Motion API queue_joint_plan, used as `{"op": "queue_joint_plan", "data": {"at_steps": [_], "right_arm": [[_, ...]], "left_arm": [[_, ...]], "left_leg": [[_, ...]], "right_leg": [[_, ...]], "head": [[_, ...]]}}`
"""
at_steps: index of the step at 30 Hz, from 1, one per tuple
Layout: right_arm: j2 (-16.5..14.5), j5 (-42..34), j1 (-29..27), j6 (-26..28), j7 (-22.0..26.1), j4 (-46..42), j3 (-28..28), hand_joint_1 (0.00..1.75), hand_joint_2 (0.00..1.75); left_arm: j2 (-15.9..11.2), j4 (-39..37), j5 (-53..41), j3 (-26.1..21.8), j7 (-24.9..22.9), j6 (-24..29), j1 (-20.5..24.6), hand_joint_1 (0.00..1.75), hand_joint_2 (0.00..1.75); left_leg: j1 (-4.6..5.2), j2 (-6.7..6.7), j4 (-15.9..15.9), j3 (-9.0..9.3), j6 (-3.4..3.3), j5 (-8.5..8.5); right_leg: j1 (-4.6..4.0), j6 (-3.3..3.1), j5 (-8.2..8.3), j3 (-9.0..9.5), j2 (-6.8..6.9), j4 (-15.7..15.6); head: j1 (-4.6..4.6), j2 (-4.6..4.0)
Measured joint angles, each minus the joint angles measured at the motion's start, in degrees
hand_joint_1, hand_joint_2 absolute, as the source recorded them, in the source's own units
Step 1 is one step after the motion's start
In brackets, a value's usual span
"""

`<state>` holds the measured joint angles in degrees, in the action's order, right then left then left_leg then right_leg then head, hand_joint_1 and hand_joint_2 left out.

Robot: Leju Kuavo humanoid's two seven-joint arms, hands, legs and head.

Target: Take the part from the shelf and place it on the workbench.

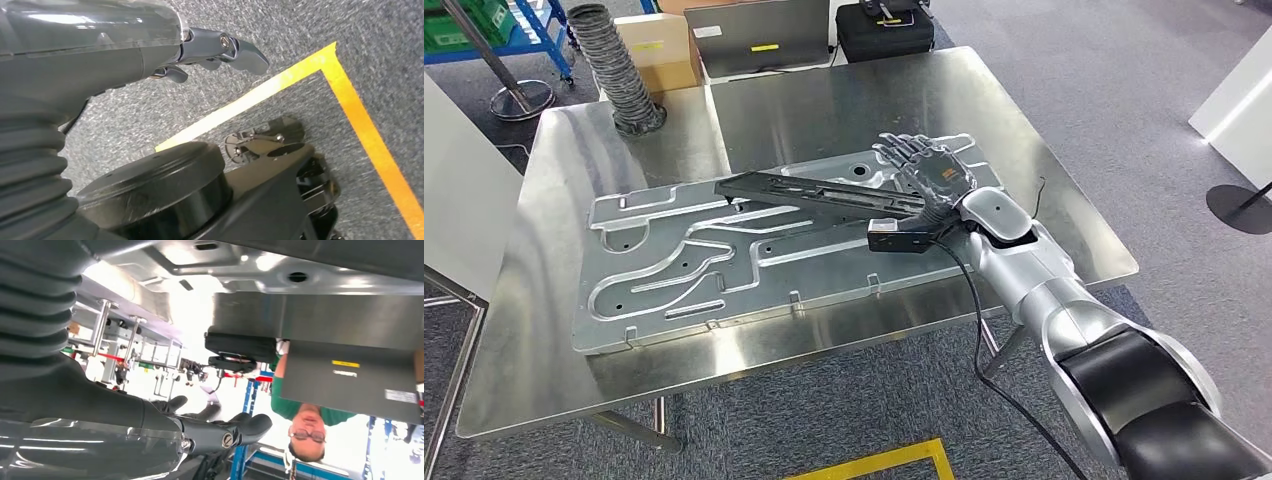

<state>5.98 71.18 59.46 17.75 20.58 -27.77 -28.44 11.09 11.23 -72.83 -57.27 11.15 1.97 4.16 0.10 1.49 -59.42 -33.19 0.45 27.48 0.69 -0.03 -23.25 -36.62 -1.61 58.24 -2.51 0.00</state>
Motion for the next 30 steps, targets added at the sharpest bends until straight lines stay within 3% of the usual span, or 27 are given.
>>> {"op": "queue_joint_plan", "data": {"at_steps": [1, 3, 5, 6, 7, 9, 10, 11, 14, 16, 19, 20, 21, 22, 24, 26, 29, 30], "right_arm": [[0.1, 0.1, 0.2, -0.2, 0.0, 0.0, 0.0, 0.00, 0.00], [0.4, 0.4, 0.5, -0.6, 0.0, 0.0, 0.0, 0.00, 0.00], [0.8, 0.7, 0.7, -1.0, 0.0, 0.2, -0.1, 0.00, 0.00], [0.9, 0.8, 0.9, -1.2, 0.0, 0.3, -0.1, 0.00, 0.00], [1.0, 0.8, 1.1, -1.3, 0.0, 0.4, -0.1, 0.00, 0.00], [1.1, 0.8, 1.7, -1.2, 0.0, 0.5, -0.1, 0.00, 0.00], [1.2, 0.8, 2.1, -1.2, 0.1, 0.6, -0.1, 0.00, 0.00], [1.3, 0.8, 2.3, -1.2, 0.1, 0.7, -0.2, 0.00, 0.00], [1.3, 0.8, 2.6, -1.2, 0.2, 1.0, -0.2, 0.00, 0.00], [1.1, 0.8, 2.9, -1.2, 0.2, 1.1, -0.2, 0.00, 0.00], [0.2, 0.8, 3.1, -1.2, 0.2, 1.6, -0.2, 0.00, 0.00], [-0.2, 0.8, 3.1, -1.2, 0.2, 1.8, -0.2, 0.00, 0.00], [-0.4, 0.8, 3.1, -1.2, 0.2, 1.9, -0.3, 0.00, 0.00], [-0.6, 0.8, 3.2, -1.2, 0.2, 2.1, -0.3, 0.00, 0.00], [-0.8, 0.8, 3.4, -1.2, 0.2, 2.2, -0.3, 0.00, 0.00], [-0.8, 0.7, 3.7, -1.1, 0.1, 2.2, -0.3, 0.00, 0.00], [-0.9, 0.2, 3.2, 0.1, -0.1, 2.4, -0.3, 0.00, 0.00], [-0.9, 0.0, 2.8, 0.7, -0.2, 2.3, -0.3, 0.00, 0.00]], "left_arm": [[0.0, 0.0, 0.0, 0.0, -0.2, 0.1, 0.0, 0.00, 0.00], [0.0, 0.0, 0.0, 0.0, -0.4, 0.4, -0.1, 0.00, 0.00], [0.0, 0.0, 0.1, 0.0, -0.6, 0.5, -0.1, 0.00, 0.00], [0.0, 0.0, 0.2, 0.0, -0.7, 0.6, -0.1, 0.00, 0.00], [0.0, 0.0, 0.2, 0.0, -0.8, 0.7, -0.1, 0.00, 0.00], [0.0, 0.0, 0.3, 0.0, -1.1, 0.7, 0.0, 0.00, 0.00], [0.0, 0.0, 0.4, 0.0, -1.2, 0.7, 0.1, 0.00, 0.00], [0.0, 0.0, 0.5, 0.0, -1.3, 0.7, 0.2, 0.00, 0.00], [0.0, 0.0, 0.8, -0.2, -1.5, 0.7, 0.2, 0.00, 0.00], [0.0, 0.0, 0.9, -0.3, -1.6, 0.7, 0.2, 0.00, 0.00], [0.0, 0.0, 0.9, -0.4, -1.6, 0.7, 0.1, 0.00, 0.00], [0.0, 0.0, 0.9, -0.5, -1.6, 0.8, 0.1, 0.00, 0.00], [0.0, 0.0, 0.9, -0.5, -1.6, 0.8, 0.1, 0.00, 0.00], [0.0, 0.0, 0.9, -0.6, -1.7, 0.8, 0.1, 0.00, 0.00], [0.0, 0.0, 0.8, -0.7, -1.7, 0.8, 0.2, 0.00, 0.00], [0.0, 0.0, 0.8, -0.8, -1.8, 0.8, 0.2, 0.00, 0.00], [0.0, 0.0, 0.7, -0.8, -1.8, 0.7, 0.1, 0.00, 0.00], [0.0, 0.0, 0.7, -0.8, -1.7, 0.7, 0.1, 0.00, 0.00]], "left_leg": [[-0.15, -0.16, -2.2, -0.92, 0.29, 1.31], [-0.53, -0.52, -9.7, -4.17, 0.79, 4.78], [-0.83, -0.71, -15.3, -6.86, 1.10, 6.22], [-0.91, -0.72, -15.1, -6.86, 1.14, 5.34], [-0.97, -0.68, -12.5, -5.73, 1.07, 3.44], [-0.84, -0.10, -4.6, -2.05, 0.65, -0.39], [-0.70, 0.20, -1.5, -0.61, 0.35, -1.31], [-0.54, 0.42, 0.1, 0.07, 0.06, -1.52], [-0.46, 0.32, 1.0, 0.07, -0.89, -1.77], [-0.64, 0.52, 1.6, -0.09, -1.72, -2.49], [-0.53, 0.78, 1.8, -1.00, -2.26, -3.31], [-0.49, 0.82, 1.8, -1.38, -2.24, -3.56], [-0.46, 0.84, 1.7, -1.77, -2.19, -3.81], [-0.46, 0.84, 1.6, -2.15, -2.08, -4.05], [-0.44, 0.74, 1.2, -2.82, -1.71, -4.45], [-0.40, 0.49, 1.0, -3.19, -1.04, -4.93], [-0.52, 0.23, 1.2, -3.51, 0.11, -5.73], [-0.54, 0.11, 0.8, -3.85, 0.40, -5.17]], "right_leg": [[0.19, -0.33, 0.06, 0.17, 0.05, -0.2], [0.20, -0.67, 0.00, 0.27, 0.11, -0.2], [0.18, -0.76, -0.06, 0.32, 0.11, -0.2], [0.19, -0.75, -0.11, 0.37, 0.09, -0.1], [0.20, -0.68, -0.17, 0.44, 0.07, 0.0], [0.08, -0.37, -0.34, 0.53, 0.04, 0.2], [-0.04, -0.10, -0.34, 0.43, 0.06, 0.3], [-0.19, 0.20, -0.25, 0.28, 0.12, 0.4], [-0.22, 1.21, 0.03, -0.01, 0.40, 0.4], [-0.05, 1.80, -2.27, -0.90, 0.60, 2.7], [0.05, 2.53, -8.98, -4.89, 0.72, 13.1], [0.07, 2.69, -9.96, -5.66, 0.73, 15.5], [0.10, 2.79, -9.83, -5.45, 0.73, 16.0], [0.13, 2.81, -8.73, -4.05, 0.73, 14.2], [0.17, 2.60, -5.93, 0.86, 0.40, 6.4], [-0.08, 1.87, -4.13, 3.77, -0.11, 1.2], [-0.26, 0.51, -2.99, 3.46, -0.04, 0.3], [-0.14, 0.00, -2.49, 3.23, 0.05, 0.0]], "head": [[0.00, 0.00], [-0.01, 0.00], [-0.01, 0.00], [0.00, 0.00], [-0.01, 0.00], [-0.01, 0.00], [-0.01, 0.00], [0.00, 0.00], [0.00, 0.00], [0.00, 0.00], [0.00, 0.00], [0.00, 0.00], [0.00, 0.00], [0.00, 0.00], [0.00, 0.00], [0.00, 0.00], [0.00, 0.00], [-0.01, 0.00]]}}
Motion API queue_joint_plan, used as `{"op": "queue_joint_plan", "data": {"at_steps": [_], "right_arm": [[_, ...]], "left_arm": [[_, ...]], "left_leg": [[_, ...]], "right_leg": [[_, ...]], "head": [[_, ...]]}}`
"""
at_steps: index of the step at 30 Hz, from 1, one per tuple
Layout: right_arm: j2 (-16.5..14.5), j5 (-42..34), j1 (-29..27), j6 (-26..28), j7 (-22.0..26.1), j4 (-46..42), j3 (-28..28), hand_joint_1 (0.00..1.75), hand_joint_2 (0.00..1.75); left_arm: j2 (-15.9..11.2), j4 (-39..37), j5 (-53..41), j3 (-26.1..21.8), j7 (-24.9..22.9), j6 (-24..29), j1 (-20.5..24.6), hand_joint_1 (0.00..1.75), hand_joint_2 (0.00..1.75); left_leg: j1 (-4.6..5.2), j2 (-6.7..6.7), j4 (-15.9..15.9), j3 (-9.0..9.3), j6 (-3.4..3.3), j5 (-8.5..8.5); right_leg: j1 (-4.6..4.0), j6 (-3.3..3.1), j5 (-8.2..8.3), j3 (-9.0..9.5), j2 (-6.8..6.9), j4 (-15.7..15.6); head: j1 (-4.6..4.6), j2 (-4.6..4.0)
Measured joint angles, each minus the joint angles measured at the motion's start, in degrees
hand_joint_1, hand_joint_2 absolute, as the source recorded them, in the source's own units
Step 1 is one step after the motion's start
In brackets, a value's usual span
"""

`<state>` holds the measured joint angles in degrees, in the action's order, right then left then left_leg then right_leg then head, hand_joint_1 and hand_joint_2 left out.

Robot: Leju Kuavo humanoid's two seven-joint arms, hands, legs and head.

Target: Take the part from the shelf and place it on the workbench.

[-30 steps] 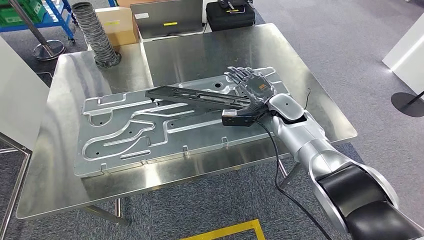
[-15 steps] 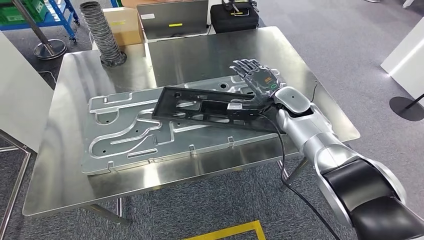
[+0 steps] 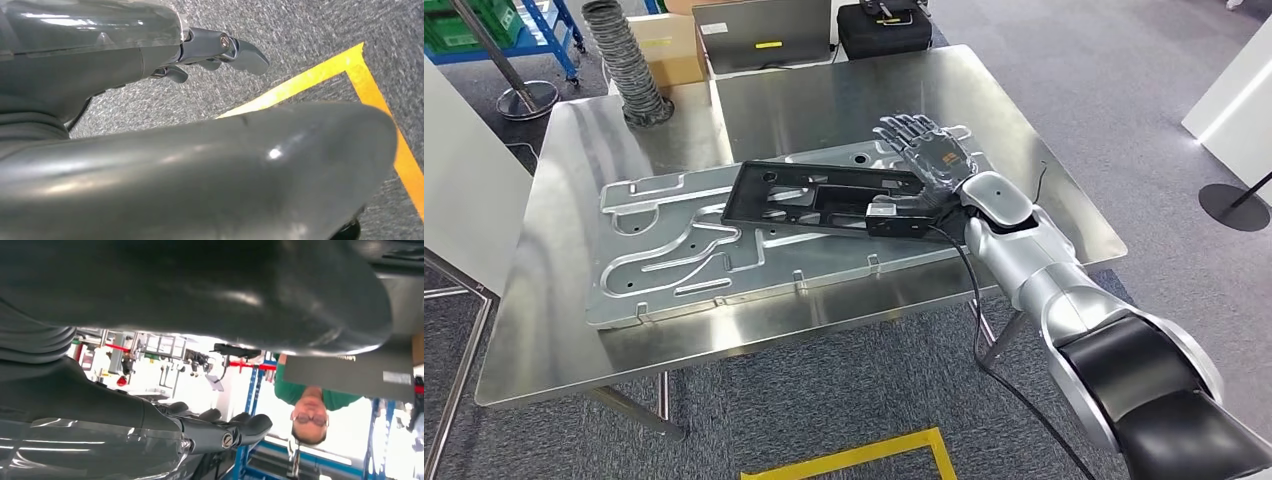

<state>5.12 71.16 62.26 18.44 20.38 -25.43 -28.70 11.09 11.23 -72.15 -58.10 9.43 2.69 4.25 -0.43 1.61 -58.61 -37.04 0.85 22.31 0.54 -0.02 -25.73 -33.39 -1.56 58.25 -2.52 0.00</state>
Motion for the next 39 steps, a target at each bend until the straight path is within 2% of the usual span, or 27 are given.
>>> {"op": "queue_joint_plan", "data": {"at_steps": [2, 4, 5, 6, 7, 8, 9, 11, 13, 15, 16, 17, 19, 20, 21, 22, 24, 26, 27, 29, 31, 32, 34, 35, 36, 37, 39], "right_arm": [[0.2, -0.3, -1.1, 0.8, -0.4, -0.3, 0.0, 0.00, 0.00], [0.6, -0.3, -2.2, 0.9, -1.0, -0.8, 0.0, 0.00, 0.00], [0.8, -0.1, -2.7, 0.6, -1.3, -1.1, 0.0, 0.00, 0.00], [1.0, 0.2, -3.0, 0.1, -1.5, -1.3, 0.0, 0.00, 0.00], [1.2, 0.5, -3.1, -0.5, -1.5, -1.5, 0.0, 0.00, 0.00], [1.3, 0.8, -3.0, -1.2, -1.5, -1.6, 0.0, 0.00, 0.00], [1.4, 1.0, -2.7, -1.7, -1.4, -1.7, 0.0, 0.00, 0.00], [1.5, 1.4, -1.6, -2.5, -1.2, -1.6, -0.1, 0.00, 0.00], [1.7, 1.7, -0.4, -2.7, -1.1, -1.4, -0.1, 0.00, 0.00], [1.7, 1.8, 0.0, -2.4, -1.1, -1.1, -0.2, 0.00, 0.00], [1.7, 1.8, 0.2, -2.2, -1.0, -0.9, -0.2, 0.00, 0.00], [1.6, 1.7, 0.3, -1.9, -0.9, -0.7, -0.2, 0.00, 0.00], [1.0, 1.4, 0.4, -1.7, -0.6, -0.3, -0.3, 0.00, 0.00], [0.6, 1.2, 0.4, -1.7, -0.4, -0.1, -0.3, 0.00, 0.00], [0.3, 1.1, 0.4, -1.7, -0.2, 0.1, -0.3, 0.00, 0.00], [0.0, 1.0, 0.4, -1.7, -0.1, 0.3, -0.3, 0.00, 0.00], [-0.3, 0.9, 0.5, -1.8, 0.0, 0.5, -0.3, 0.00, 0.00], [-0.3, 0.8, 0.7, -1.8, 0.0, 0.5, -0.3, 0.00, 0.00], [-0.3, 0.8, 0.8, -1.8, 0.0, 0.6, -0.3, 0.00, 0.00], [-0.4, 0.8, 0.9, -1.9, -0.2, 0.8, -0.3, 0.00, 0.00], [-0.3, 0.9, 1.1, -1.9, -0.7, 0.9, -0.4, 0.00, 0.00], [-0.2, 0.8, 1.1, -1.8, -0.8, 1.0, -0.4, 0.00, 0.00], [0.2, 0.6, 1.1, -1.8, -1.0, 1.2, -0.5, 0.00, 0.00], [0.4, 0.4, 1.1, -1.7, -1.0, 1.3, -0.5, 0.00, 0.00], [0.6, 0.0, 1.0, -1.5, -1.0, 1.4, -0.5, 0.00, 0.00], [0.7, -0.3, 0.8, -1.2, -1.2, 1.5, -0.5, 0.00, 0.00], [0.9, -0.9, 0.1, -0.1, -1.9, 1.7, -0.5, 0.00, 0.00]], "left_arm": [[0.0, 0.0, 0.0, 0.0, 0.1, -0.1, -0.1, 0.00, 0.00], [0.0, 0.0, 0.0, 0.0, 0.2, -0.1, -0.2, 0.00, 0.00], [0.0, 0.0, -0.1, 0.0, 0.3, -0.2, -0.3, 0.00, 0.00], [0.0, 0.0, -0.1, 0.0, 0.3, -0.2, -0.3, 0.00, 0.00], [-0.1, 0.0, -0.1, 0.0, 0.3, -0.1, -0.2, 0.00, 0.00], [-0.1, 0.0, 0.0, -0.1, 0.3, -0.1, -0.2, 0.00, 0.00], [-0.1, 0.0, 0.0, -0.1, 0.3, -0.1, -0.1, 0.00, 0.00], [-0.3, 0.0, 0.1, -0.1, 0.3, 0.0, 0.3, 0.00, 0.00], [-0.4, 0.0, 0.1, -0.2, 0.4, 0.0, 0.6, 0.00, 0.00], [-0.4, 0.0, 0.0, -0.3, 0.5, 0.0, 0.6, 0.00, 0.00], [-0.4, 0.0, -0.1, -0.3, 0.5, -0.1, 0.6, 0.00, 0.00], [-0.4, 0.0, -0.2, -0.3, 0.5, -0.2, 0.6, 0.00, 0.00], [-0.4, 0.0, -0.4, -0.3, 0.5, -0.3, 0.6, 0.00, 0.00], [-0.4, 0.0, -0.4, -0.3, 0.5, -0.4, 0.6, 0.00, 0.00], [-0.4, 0.0, -0.5, -0.3, 0.5, -0.4, 0.6, 0.00, 0.00], [-0.4, 0.0, -0.5, -0.3, 0.5, -0.4, 0.6, 0.00, 0.00], [-0.4, 0.0, -0.5, -0.3, 0.5, -0.4, 0.6, 0.00, 0.00], [-0.4, 0.0, -0.5, -0.3, 0.5, -0.3, 0.7, 0.00, 0.00], [-0.4, 0.0, -0.5, -0.3, 0.5, -0.3, 0.7, 0.00, 0.00], [-0.4, 0.0, -0.5, -0.3, 0.4, -0.3, 0.7, 0.00, 0.00], [-0.4, 0.0, -0.5, -0.3, 0.3, -0.4, 0.6, 0.00, 0.00], [-0.4, 0.0, -0.5, -0.3, 0.3, -0.4, 0.6, 0.00, 0.00], [-0.4, 0.0, -0.5, -0.3, 0.3, -0.4, 0.5, 0.00, 0.00], [-0.4, 0.0, -0.5, -0.3, 0.3, -0.4, 0.5, 0.00, 0.00], [-0.4, 0.0, -0.5, -0.3, 0.4, -0.4, 0.5, 0.00, 0.00], [-0.4, 0.0, -0.5, -0.3, 0.5, -0.4, 0.5, 0.00, 0.00], [-0.4, 0.0, -0.3, -0.4, 0.7, -0.3, 0.6, 0.00, 0.00]], "left_leg": [[-0.10, -0.33, -3.7, -1.39, 0.37, 3.77], [-0.26, -0.65, -11.2, -3.26, 0.57, 9.00], [-0.30, -0.74, -14.5, -3.74, 0.65, 10.48], [-0.31, -0.80, -16.2, -3.41, 0.66, 10.73], [-0.29, -0.82, -15.7, -2.04, 0.56, 9.86], [-0.22, -0.78, -13.2, 0.32, 0.28, 8.45], [-0.08, -0.53, -9.4, 3.35, -0.17, 7.44], [0.38, 0.11, -1.7, 8.61, -0.88, 7.47], [0.82, 0.28, 1.5, 10.14, -1.18, 7.95], [0.60, 0.25, 2.1, 9.45, -1.69, 6.62], [0.41, 0.39, 2.4, 8.95, -2.09, 5.76], [0.21, 0.59, 2.7, 8.30, -2.42, 4.89], [0.25, 0.94, 2.7, 6.59, -2.75, 3.39], [0.26, 1.06, 2.6, 5.65, -2.68, 2.74], [0.25, 1.17, 2.5, 4.70, -2.57, 2.14], [0.20, 1.25, 2.3, 3.75, -2.41, 1.59], [0.04, 1.28, 1.6, 2.01, -1.94, 0.71], [0.01, 1.06, 0.9, 0.74, -1.26, 0.00], [0.00, 0.93, 0.6, 0.44, -0.89, -0.33], [-0.10, 0.66, 0.8, 0.23, -0.07, -1.18], [-0.30, 0.24, 0.0, -0.40, 0.55, -0.17], [-0.38, -0.03, -1.9, -1.12, 0.74, 1.71], [-0.51, -0.49, -8.8, -3.20, 0.92, 7.13], [-0.53, -0.63, -12.7, -4.06, 0.99, 9.12], [-0.54, -0.72, -15.4, -4.32, 1.02, 9.98], [-0.54, -0.78, -16.3, -3.67, 0.98, 9.63], [-0.50, -0.76, -11.8, 0.64, 0.56, 6.92]], "right_leg": [[0.23, -0.88, 1.22, -0.85, 0.13, -0.4], [0.14, -1.24, 2.31, -2.26, 0.18, -0.4], [0.08, -1.28, 2.88, -3.04, 0.20, -0.4], [0.03, -1.28, 3.45, -3.83, 0.21, -0.3], [-0.05, -1.25, 4.03, -4.62, 0.21, -0.2], [-0.14, -1.20, 4.59, -5.32, 0.20, -0.2], [-0.21, -1.12, 5.12, -5.92, 0.21, -0.1], [-0.38, -0.68, 6.15, -6.72, 0.37, 0.0], [-0.41, 0.08, 7.28, -6.94, 0.74, -0.3], [-0.35, 0.81, 7.74, -7.01, 0.95, -0.7], [-0.29, 1.15, 6.43, -7.44, 0.96, 0.1], [-0.19, 1.51, 4.05, -8.20, 0.93, 2.0], [0.05, 2.26, -2.11, -10.32, 0.91, 9.1], [0.17, 2.60, -3.81, -11.07, 0.92, 12.7], [0.31, 2.88, -4.17, -11.22, 0.92, 15.2], [0.47, 3.09, -3.31, -10.45, 0.93, 15.8], [0.85, 3.37, -0.89, -5.67, 0.76, 10.9], [0.91, 2.95, -1.07, -0.27, -0.03, 3.3], [0.85, 2.48, -1.63, 1.10, -0.40, 1.0], [0.64, 1.25, -1.49, 1.11, -0.52, 0.1], [0.69, 0.28, -0.50, 0.67, -0.26, -0.3], [0.78, -0.14, 0.13, 0.25, -0.15, -0.5], [0.70, -0.61, 1.27, -1.01, -0.05, -0.5], [0.62, -0.66, 1.80, -1.76, -0.03, -0.5], [0.54, -0.66, 2.32, -2.50, -0.03, -0.5], [0.47, -0.62, 2.84, -3.19, -0.03, -0.4], [0.33, -0.43, 3.77, -4.26, -0.05, -0.4]], "head": [[-0.01, 0.00], [-0.01, 0.00], [-0.01, 0.00], [-0.01, 0.00], [-0.01, 0.00], [-0.01, 0.00], [-0.02, 0.00], [-0.01, 0.00], [0.00, 0.00], [0.01, 0.00], [0.01, 0.00], [0.01, 0.00], [0.01, 0.00], [0.01, 0.00], [0.01, 0.00], [0.01, 0.00], [0.01, 0.00], [-0.02, 0.00], [-0.03, 0.00], [-0.03, 0.00], [-0.01, 0.00], [-0.02, 0.00], [-0.02, 0.00], [-0.02, 0.00], [-0.02, 0.00], [-0.02, 0.00], [-0.02, 0.00]]}}
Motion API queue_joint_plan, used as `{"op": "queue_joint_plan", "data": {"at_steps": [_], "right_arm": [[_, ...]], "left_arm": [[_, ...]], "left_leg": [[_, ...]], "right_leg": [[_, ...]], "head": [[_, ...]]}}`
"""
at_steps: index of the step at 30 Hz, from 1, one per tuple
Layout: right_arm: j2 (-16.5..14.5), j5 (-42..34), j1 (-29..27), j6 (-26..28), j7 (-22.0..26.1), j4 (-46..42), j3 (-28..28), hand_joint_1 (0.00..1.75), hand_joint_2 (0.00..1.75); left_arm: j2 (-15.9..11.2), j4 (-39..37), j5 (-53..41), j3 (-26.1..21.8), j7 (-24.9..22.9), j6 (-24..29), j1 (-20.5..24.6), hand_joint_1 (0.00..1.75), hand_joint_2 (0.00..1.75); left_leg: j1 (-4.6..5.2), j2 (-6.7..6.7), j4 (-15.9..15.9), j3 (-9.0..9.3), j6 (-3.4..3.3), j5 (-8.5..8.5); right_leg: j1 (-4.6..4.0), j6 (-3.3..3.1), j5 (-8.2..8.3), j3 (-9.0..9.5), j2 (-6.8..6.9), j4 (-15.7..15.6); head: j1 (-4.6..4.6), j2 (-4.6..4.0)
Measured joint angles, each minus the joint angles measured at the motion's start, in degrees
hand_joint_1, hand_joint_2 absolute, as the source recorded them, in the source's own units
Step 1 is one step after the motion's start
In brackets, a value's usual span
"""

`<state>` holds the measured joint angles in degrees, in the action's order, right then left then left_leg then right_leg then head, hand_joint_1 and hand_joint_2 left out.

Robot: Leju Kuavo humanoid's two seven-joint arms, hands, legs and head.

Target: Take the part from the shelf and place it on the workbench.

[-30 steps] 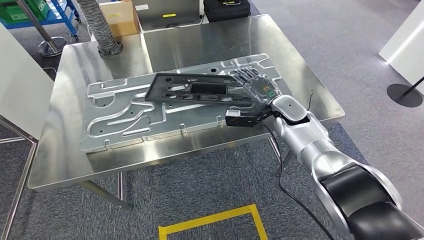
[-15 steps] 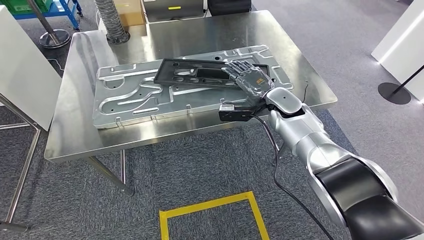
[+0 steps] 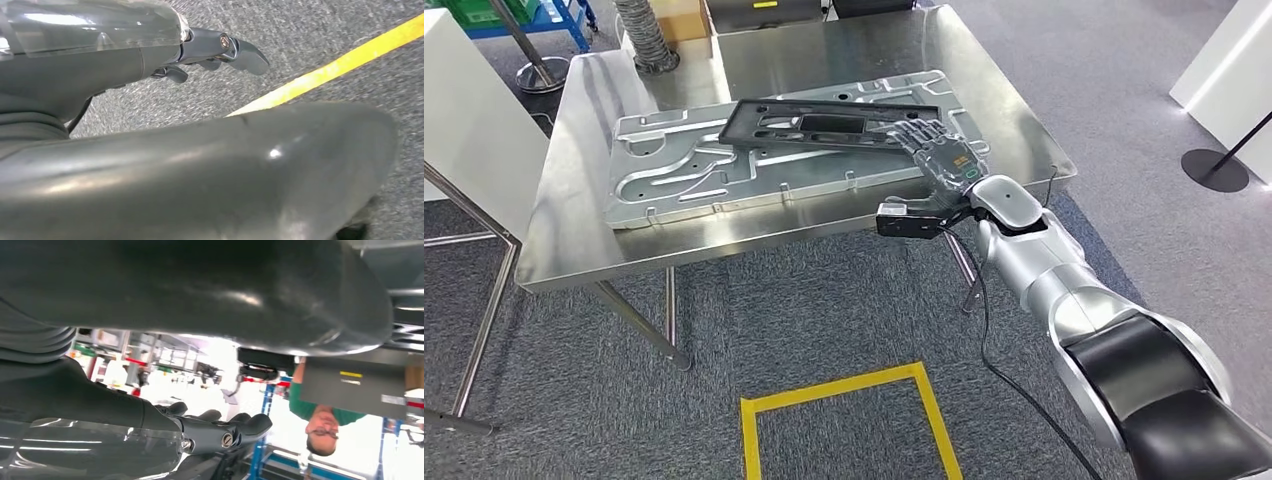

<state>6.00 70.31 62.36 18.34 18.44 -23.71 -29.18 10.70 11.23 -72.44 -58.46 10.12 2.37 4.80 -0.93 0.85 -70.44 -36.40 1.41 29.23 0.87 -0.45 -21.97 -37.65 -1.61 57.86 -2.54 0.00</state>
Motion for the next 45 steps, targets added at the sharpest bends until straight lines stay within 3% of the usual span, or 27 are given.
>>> {"op": "queue_joint_plan", "data": {"at_steps": [2, 4, 6, 7, 9, 11, 12, 13, 14, 15, 17, 18, 20, 22, 24, 26, 28, 29, 32, 34, 36, 38, 39, 42, 43, 44, 45], "right_arm": [[0.1, -0.1, -0.7, 0.8, -0.8, 0.1, 0.0, 0.00, 0.00], [0.2, -0.1, -1.1, 0.9, -1.3, 0.3, 0.0, 0.00, 0.00], [0.2, 0.0, -1.2, 0.8, -1.7, 0.7, 0.0, 0.00, 0.00], [0.2, 0.1, -1.2, 0.8, -1.9, 0.8, 0.0, 0.00, 0.00], [0.0, 0.0, -1.5, 1.0, -2.1, 1.2, 0.0, 0.00, 0.00], [-0.5, -0.3, -2.4, 1.7, -2.0, 1.7, 0.1, 0.00, 0.00], [-0.8, -0.6, -3.2, 2.0, -1.9, 2.0, 0.3, 0.00, 0.00], [-1.0, -0.8, -4.0, 2.1, -1.9, 2.3, 0.4, 0.00, 0.00], [-1.1, -1.1, -4.6, 2.3, -1.8, 2.5, 0.6, 0.00, 0.00], [-1.2, -1.4, -5.1, 2.3, -1.6, 2.7, 0.8, 0.00, 0.00], [-1.3, -2.3, -5.7, 2.3, -1.3, 3.0, 1.2, 0.00, 0.00], [-1.3, -2.9, -6.1, 2.3, -1.0, 3.1, 1.5, 0.00, 0.00], [-1.3, -4.4, -7.4, 2.4, -0.6, 3.4, 2.3, 0.00, 0.00], [-1.3, -6.2, -9.5, 2.8, 0.0, 3.7, 3.4, 0.00, 0.00], [-1.1, -8.1, -12.1, 3.6, 0.9, 3.7, 4.6, 0.00, 0.00], [-0.9, -9.5, -15.1, 4.6, 1.4, 3.8, 6.0, 0.00, 0.00], [-0.8, -10.6, -18.1, 5.2, 1.6, 3.9, 7.4, 0.00, 0.00], [-0.8, -11.1, -19.5, 5.5, 1.6, 3.9, 8.1, 0.00, 0.00], [-0.8, -12.1, -22.7, 6.8, 0.7, 4.0, 10.1, 0.00, 0.00], [-0.7, -12.5, -24.7, 7.8, -0.4, 4.1, 10.9, 0.00, 0.00], [-0.7, -12.9, -26.6, 8.4, -1.5, 4.4, 11.4, 0.00, 0.00], [-0.8, -13.3, -28.1, 8.7, -2.3, 4.6, 11.8, 0.00, 0.00], [-1.1, -13.6, -28.6, 8.8, -2.7, 4.8, 12.0, 0.00, 0.00], [-2.0, -14.5, -30.8, 9.5, -3.2, 5.4, 13.0, 0.00, 0.00], [-2.3, -14.7, -31.8, 9.7, -3.2, 5.6, 13.3, 0.00, 0.00], [-2.4, -14.8, -32.7, 9.7, -3.2, 5.8, 13.5, 0.00, 0.00], [-2.5, -14.9, -33.4, 9.7, -3.3, 5.9, 13.6, 0.00, 0.00]], "left_arm": [[0.0, 0.0, 0.2, 0.0, 0.1, 0.0, 0.1, 0.00, 0.00], [-0.1, 0.0, 0.4, -0.1, 0.1, 0.1, 0.2, 0.00, 0.00], [-0.1, 0.0, 0.4, -0.1, 0.1, 0.1, 0.0, 0.00, 0.00], [-0.1, 0.0, 0.4, -0.1, 0.1, 0.1, -0.1, 0.00, 0.00], [0.0, 0.0, 0.4, -0.1, 0.0, 0.2, -0.2, 0.00, 0.00], [-0.1, 0.0, 0.3, -0.1, 0.0, 0.2, -0.3, 0.00, 0.00], [-0.1, 0.0, 0.3, -0.1, 0.0, 0.2, -0.4, 0.00, 0.00], [-0.1, 0.0, 0.3, -0.1, 0.0, 0.2, -0.5, 0.00, 0.00], [-0.1, 0.0, 0.3, -0.1, 0.1, 0.2, -0.5, 0.00, 0.00], [-0.1, 0.0, 0.3, -0.1, 0.2, 0.2, -0.6, 0.00, 0.00], [-0.1, 0.0, 0.3, -0.1, 0.4, 0.2, -0.5, 0.00, 0.00], [-0.1, 0.0, 0.2, -0.1, 0.6, 0.2, -0.4, 0.00, 0.00], [-0.1, 0.0, -0.1, -0.1, 0.8, 0.1, -0.3, 0.00, 0.00], [-0.1, 0.0, -0.4, -0.1, 1.0, 0.0, -0.2, 0.00, 0.00], [-0.1, 0.0, -0.6, -0.1, 1.2, -0.2, -0.2, 0.00, 0.00], [-0.1, 0.0, -0.7, 0.0, 1.2, -0.2, -0.2, 0.00, 0.00], [-0.1, 0.0, -0.8, 0.0, 1.2, -0.1, -0.2, 0.00, 0.00], [-0.1, 0.0, -0.8, 0.0, 1.2, -0.1, -0.2, 0.00, 0.00], [-0.1, 0.0, -0.7, 0.0, 1.3, 0.0, 0.1, 0.00, 0.00], [-0.1, 0.0, -0.7, 0.0, 1.4, 0.0, 0.5, 0.00, 0.00], [-0.1, 0.0, -0.6, 0.0, 1.5, 0.1, 0.6, 0.00, 0.00], [-0.1, 0.0, -0.4, 0.0, 1.8, 0.2, 0.4, 0.00, 0.00], [-0.1, 0.0, -0.4, 0.0, 1.9, 0.3, 0.4, 0.00, 0.00], [-0.2, 0.0, -0.4, 0.0, 1.9, 0.3, 0.3, 0.00, 0.00], [-0.2, 0.0, -0.3, 0.0, 1.9, 0.3, 0.3, 0.00, 0.00], [-0.2, 0.0, -0.3, 0.0, 1.8, 0.3, 0.2, 0.00, 0.00], [-0.2, 0.0, -0.2, 0.0, 1.8, 0.3, 0.1, 0.00, 0.00]], "left_leg": [[0.33, 0.40, 8.1, 5.81, -0.69, -0.84], [0.80, 0.70, 12.6, 8.45, -1.19, 0.04], [0.82, 0.73, 13.5, 8.18, -1.75, -0.35], [0.69, 0.88, 13.8, 7.92, -2.16, -0.87], [0.39, 1.31, 14.3, 7.16, -2.87, -2.03], [0.47, 1.57, 14.3, 6.09, -3.15, -2.85], [0.51, 1.61, 14.2, 5.58, -3.13, -3.18], [0.52, 1.64, 14.0, 5.10, -3.06, -3.45], [0.51, 1.65, 13.8, 4.64, -2.96, -3.65], [0.51, 1.64, 13.6, 4.24, -2.84, -3.78], [0.60, 1.58, 13.0, 3.65, -2.47, -3.91], [0.66, 1.54, 12.8, 3.50, -2.23, -3.96], [0.74, 1.43, 12.7, 3.43, -1.66, -4.08], [0.65, 1.30, 12.4, 3.20, -1.10, -3.65], [0.49, 0.76, 8.6, 1.70, -0.68, -0.93], [0.25, 0.20, 0.9, -1.13, -0.42, 3.16], [0.10, 0.01, -4.0, -2.64, -0.23, 4.72], [0.07, -0.01, -3.3, -1.94, -0.23, 3.92], [0.15, 0.70, 7.9, 4.00, -0.67, -0.90], [0.37, 1.08, 12.2, 5.89, -1.13, -1.58], [0.47, 0.40, 12.7, 5.76, -1.73, -1.57], [0.36, -0.35, 13.1, 5.53, -2.52, -2.20], [0.28, -0.69, 13.2, 5.42, -2.91, -2.52], [0.31, -2.11, 13.3, 4.91, -3.34, -3.00], [0.34, -2.74, 13.2, 4.80, -3.31, -3.09], [0.34, -3.45, 13.2, 4.73, -3.24, -3.15], [0.34, -4.18, 13.1, 4.70, -3.16, -3.20]], "right_leg": [[-0.20, 0.43, 0.77, -0.68, 0.07, 0.1], [-0.37, 1.12, 1.59, -1.13, 0.27, 0.1], [-0.33, 1.86, 2.33, -1.37, 0.39, -0.1], [-0.26, 2.21, 1.95, -1.66, 0.46, 0.3], [-0.12, 2.92, -1.36, -3.50, 0.61, 4.3], [-0.11, 3.59, -5.97, -6.48, 0.71, 12.0], [-0.11, 3.81, -7.28, -7.38, 0.72, 14.9], [-0.09, 3.93, -7.56, -7.23, 0.72, 15.7], [-0.07, 3.96, -6.87, -5.84, 0.72, 14.2], [-0.05, 3.91, -5.56, -3.36, 0.68, 10.6], [-0.19, 3.24, -3.52, 1.33, 0.04, 2.9], [-0.36, 2.71, -3.04, 2.52, -0.21, 0.7], [-0.77, 1.65, -2.65, 2.77, -0.33, 0.0], [-0.52, 0.75, -2.25, 2.87, -0.13, -0.4], [-0.18, 0.01, -1.80, 2.89, 0.02, -0.8], [-0.21, -0.24, -1.64, 2.67, 0.16, -0.8], [-0.25, -0.23, -1.54, 2.48, 0.31, -0.8], [-0.25, -0.18, -1.50, 2.45, 0.37, -0.7], [-0.37, 0.23, -1.48, 2.40, 0.61, -0.3], [-0.65, 0.84, -1.33, 2.10, 1.09, -0.1], [-0.73, 1.50, -1.11, 1.87, 1.86, -0.1], [-0.52, 2.12, -2.19, 1.44, 2.24, 1.0], [-0.42, 2.40, -3.74, 0.58, 2.20, 3.1], [-0.29, 2.91, -9.55, -4.01, 1.86, 14.2], [-0.27, 2.95, -10.11, -4.81, 1.81, 16.4], [-0.25, 2.90, -9.54, -4.51, 1.71, 16.2], [-0.22, 2.75, -7.99, -3.05, 1.40, 13.7]], "head": [[-0.01, 0.00], [-0.01, 0.00], [-0.01, 0.00], [-0.01, 0.00], [0.00, 0.00], [0.00, 0.00], [0.00, 0.00], [0.00, 0.00], [0.00, 0.00], [0.00, 0.00], [0.00, 0.00], [0.00, 0.00], [0.00, 0.00], [0.00, 0.00], [0.00, 0.00], [0.00, 0.00], [0.00, 0.00], [0.00, 0.00], [0.00, 0.00], [-0.01, 0.00], [-0.01, 0.00], [0.00, 0.00], [0.00, 0.00], [0.00, 0.00], [0.00, 0.00], [0.00, 0.00], [0.00, 0.00]]}}
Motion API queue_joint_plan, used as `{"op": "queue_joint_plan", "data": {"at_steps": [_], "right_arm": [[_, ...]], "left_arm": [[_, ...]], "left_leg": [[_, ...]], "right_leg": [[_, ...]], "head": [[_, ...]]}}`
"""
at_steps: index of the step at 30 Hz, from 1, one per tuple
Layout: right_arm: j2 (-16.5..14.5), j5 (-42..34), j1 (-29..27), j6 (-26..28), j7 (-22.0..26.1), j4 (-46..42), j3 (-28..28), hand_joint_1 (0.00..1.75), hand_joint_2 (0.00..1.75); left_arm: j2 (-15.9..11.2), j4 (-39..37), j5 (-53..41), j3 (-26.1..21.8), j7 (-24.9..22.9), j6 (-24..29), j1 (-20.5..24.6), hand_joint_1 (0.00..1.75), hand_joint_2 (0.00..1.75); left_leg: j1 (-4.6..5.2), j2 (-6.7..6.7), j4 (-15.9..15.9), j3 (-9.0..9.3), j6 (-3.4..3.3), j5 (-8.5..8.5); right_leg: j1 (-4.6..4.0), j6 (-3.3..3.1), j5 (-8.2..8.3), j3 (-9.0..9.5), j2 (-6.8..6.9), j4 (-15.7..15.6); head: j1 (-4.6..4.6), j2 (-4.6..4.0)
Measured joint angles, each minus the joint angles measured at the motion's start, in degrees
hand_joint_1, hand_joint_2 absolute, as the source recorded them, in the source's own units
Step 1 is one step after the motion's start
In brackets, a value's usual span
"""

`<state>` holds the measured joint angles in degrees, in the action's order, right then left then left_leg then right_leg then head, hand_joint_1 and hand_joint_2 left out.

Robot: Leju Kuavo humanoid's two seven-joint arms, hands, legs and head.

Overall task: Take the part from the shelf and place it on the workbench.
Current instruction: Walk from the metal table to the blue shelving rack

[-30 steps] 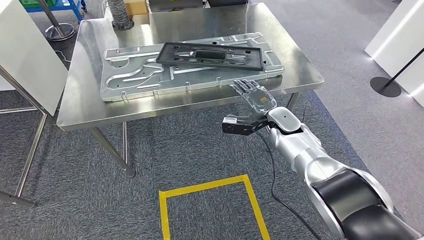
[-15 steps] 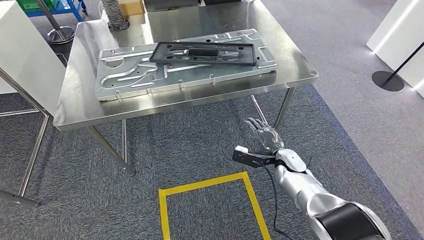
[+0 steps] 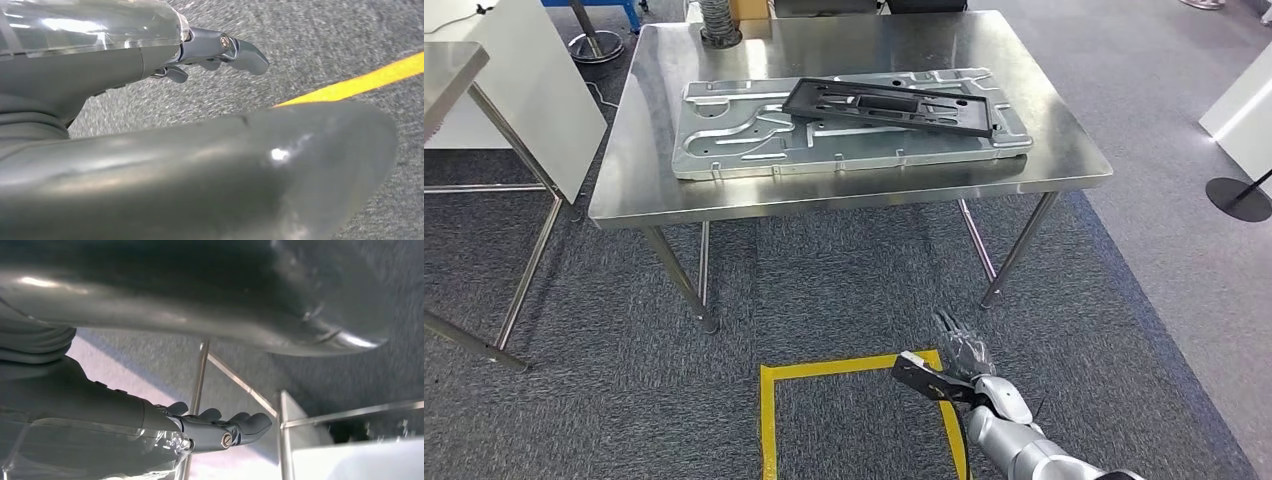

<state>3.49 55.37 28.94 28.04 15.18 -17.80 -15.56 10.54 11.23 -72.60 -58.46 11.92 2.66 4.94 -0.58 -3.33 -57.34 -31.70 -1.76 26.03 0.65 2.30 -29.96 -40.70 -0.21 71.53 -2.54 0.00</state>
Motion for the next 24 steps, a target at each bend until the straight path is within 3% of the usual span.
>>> {"op": "queue_joint_plan", "data": {"at_steps": [1, 3, 5, 7, 9, 11, 12, 13, 14, 16, 18, 20, 22, 24], "right_arm": [[0.0, -0.1, -0.5, 0.0, -0.1, 0.1, 0.1, 0.00, 0.00], [-0.1, -0.1, -1.2, -0.1, -0.5, 0.4, 0.2, 0.00, 0.00], [-0.2, 0.0, -2.0, -0.3, -1.1, 0.6, 0.4, 0.00, 0.00], [-0.2, 0.2, -2.8, -0.4, -1.7, 0.7, 0.5, 0.00, 0.00], [-0.2, 0.5, -3.3, -0.6, -1.9, 0.8, 0.5, 0.00, 0.00], [0.2, 0.7, -4.0, -1.0, -2.0, 0.9, 0.5, 0.00, 0.00], [0.4, 0.8, -4.4, -1.2, -2.0, 1.0, 0.5, 0.00, 0.00], [0.6, 0.9, -4.7, -1.4, -2.0, 1.1, 0.5, 0.00, 0.00], [0.7, 1.0, -4.9, -1.4, -2.0, 1.2, 0.5, 0.00, 0.00], [0.8, 1.1, -5.0, -1.7, -2.0, 1.2, 0.5, 0.00, 0.00], [0.8, 1.1, -5.0, -2.1, -2.0, 1.3, 0.5, 0.00, 0.00], [0.8, 1.1, -5.0, -2.4, -2.1, 1.3, 0.5, 0.00, 0.00], [0.8, 1.0, -5.0, -2.6, -2.1, 1.3, 0.5, 0.00, 0.00], [0.6, 0.7, -5.1, -2.9, -2.2, 1.3, 0.6, 0.00, 0.00]], "left_arm": [[0.0, 0.0, 0.2, 0.0, 0.0, 0.0, 0.0, 0.00, 0.00], [0.0, 0.0, 0.4, 0.2, -0.1, 0.0, 0.1, 0.00, 0.00], [0.0, 0.0, 0.6, 0.3, -0.1, 0.0, 0.2, 0.00, 0.00], [0.0, 0.0, 0.6, 0.3, 0.0, 0.0, 0.1, 0.00, 0.00], [-0.1, 0.0, 0.7, 0.3, 0.0, 0.1, 0.0, 0.00, 0.00], [-0.1, 0.0, 0.7, 0.4, 0.0, 0.1, 0.1, 0.00, 0.00], [-0.1, 0.0, 0.7, 0.4, 0.0, 0.1, 0.2, 0.00, 0.00], [-0.1, 0.0, 0.7, 0.4, 0.0, 0.1, 0.2, 0.00, 0.00], [-0.1, 0.0, 0.7, 0.4, 0.0, 0.1, 0.1, 0.00, 0.00], [-0.3, 0.0, 0.8, 0.4, 0.0, 0.1, 0.0, 0.00, 0.00], [-0.4, 0.0, 0.8, 0.4, 0.0, 0.1, 0.1, 0.00, 0.00], [-0.4, 0.0, 0.8, 0.4, 0.1, 0.1, 0.2, 0.00, 0.00], [-0.4, 0.0, 0.8, 0.4, 0.1, 0.1, 0.2, 0.00, 0.00], [-0.4, 0.0, 0.8, 0.4, 0.1, 0.1, 0.1, 0.00, 0.00]], "left_leg": [[0.00, -0.69, -0.1, -0.02, 0.09, -0.01], [0.01, -1.97, -0.3, -0.27, 0.50, -0.01], [-0.16, -3.17, -0.3, -0.63, 1.18, -0.13], [-0.24, -3.75, -0.3, -0.97, 1.88, -0.16], [-0.03, -1.20, -2.6, -2.15, 2.47, 1.50], [-0.08, 1.97, -9.1, -5.21, 2.97, 5.17], [-0.21, 2.52, -12.8, -7.04, 3.19, 6.77], [-0.33, 2.77, -15.4, -8.28, 3.39, 7.49], [-0.42, 2.95, -16.0, -8.52, 3.55, 7.11], [-0.55, 3.89, -10.6, -5.65, 3.64, 3.70], [-0.25, 6.31, -3.2, -1.89, 3.14, 1.01], [0.10, 7.21, -0.5, -0.74, 2.33, 0.46], [0.10, 5.83, -0.5, -0.92, 1.57, 0.09], [-0.04, 4.77, -0.2, -1.01, 0.83, -0.35]], "right_leg": [[0.02, -0.24, 1.99, 2.28, -0.94, -4.2], [0.10, -0.76, 4.37, 6.13, -3.65, -11.6], [-0.04, -1.12, 4.45, 7.18, -4.42, -13.8], [-0.01, -1.59, 4.62, 7.39, -2.74, -14.2], [0.26, -2.23, 4.84, 7.80, -1.04, -14.9], [0.22, -2.66, 4.83, 8.01, 0.81, -15.2], [0.17, -2.74, 4.77, 7.99, 1.78, -15.2], [0.15, -2.73, 4.71, 7.95, 2.68, -15.1], [0.16, -2.67, 4.63, 7.92, 3.53, -15.0], [0.21, -2.39, 4.37, 7.95, 4.96, -14.7], [0.03, -1.87, 3.98, 8.05, 6.16, -14.3], [-0.26, -1.28, 3.79, 8.18, 7.16, -14.1], [-0.21, -0.67, 3.71, 8.33, 7.85, -14.0], [0.18, -0.03, 2.14, 7.81, 5.43, -12.4]], "head": [[0.00, 0.00], [0.00, 0.00], [0.00, 0.00], [0.00, 0.00], [-0.09, 0.00], [-0.17, 0.00], [-0.17, 0.00], [-0.17, 0.00], [-0.18, 0.00], [-0.17, 0.00], [-0.17, 0.00], [-0.16, 0.00], [-0.16, 0.00], [-0.15, 0.00]]}}
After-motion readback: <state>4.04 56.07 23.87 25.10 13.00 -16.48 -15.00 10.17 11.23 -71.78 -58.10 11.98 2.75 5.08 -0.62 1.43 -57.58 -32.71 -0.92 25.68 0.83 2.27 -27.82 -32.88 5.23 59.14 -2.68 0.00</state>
